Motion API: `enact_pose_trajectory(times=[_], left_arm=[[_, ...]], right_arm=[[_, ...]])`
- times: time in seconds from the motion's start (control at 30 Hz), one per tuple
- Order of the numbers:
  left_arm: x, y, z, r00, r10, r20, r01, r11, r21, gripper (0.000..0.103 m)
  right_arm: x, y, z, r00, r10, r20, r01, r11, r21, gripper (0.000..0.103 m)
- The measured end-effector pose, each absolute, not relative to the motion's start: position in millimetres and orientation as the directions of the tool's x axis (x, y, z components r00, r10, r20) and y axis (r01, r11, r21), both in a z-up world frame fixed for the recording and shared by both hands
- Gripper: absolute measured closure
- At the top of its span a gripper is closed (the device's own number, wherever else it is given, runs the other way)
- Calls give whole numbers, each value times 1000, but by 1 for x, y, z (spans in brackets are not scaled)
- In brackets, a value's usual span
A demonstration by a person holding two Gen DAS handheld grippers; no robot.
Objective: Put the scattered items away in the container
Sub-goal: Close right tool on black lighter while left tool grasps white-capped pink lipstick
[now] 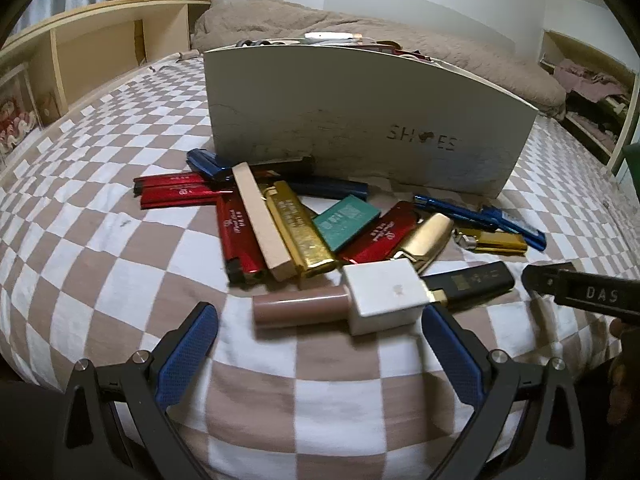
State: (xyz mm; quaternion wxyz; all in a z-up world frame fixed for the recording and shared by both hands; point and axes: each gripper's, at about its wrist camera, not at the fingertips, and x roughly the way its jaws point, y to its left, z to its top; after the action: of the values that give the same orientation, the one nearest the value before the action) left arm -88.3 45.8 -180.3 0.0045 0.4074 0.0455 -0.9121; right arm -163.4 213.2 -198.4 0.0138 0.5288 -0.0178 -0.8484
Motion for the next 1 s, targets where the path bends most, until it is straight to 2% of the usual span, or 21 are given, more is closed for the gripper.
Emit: enact_pose_trajectory(times=[0.2,0.47,0.7,1.0], left_arm=[[-94,49,-179,-654,43,-756,107,-983,-149,0],[-94,56,-182,-663,-8,-748,136,-985,-110,1],[-85,55,-183,-697,-6,-717,82,-994,-71,15],[-82,49,-181,-703,7,-711,71,-994,-79,15]], right_arm=[[-163,213,-197,-454,-37,-890,9,-999,38,20],[-164,215,-196,-460,-48,-887,19,-999,44,20],[-167,219,-194,-463,-59,-884,24,-998,54,20],[-168,229,-189,-488,-90,-868,17,-996,93,20]])
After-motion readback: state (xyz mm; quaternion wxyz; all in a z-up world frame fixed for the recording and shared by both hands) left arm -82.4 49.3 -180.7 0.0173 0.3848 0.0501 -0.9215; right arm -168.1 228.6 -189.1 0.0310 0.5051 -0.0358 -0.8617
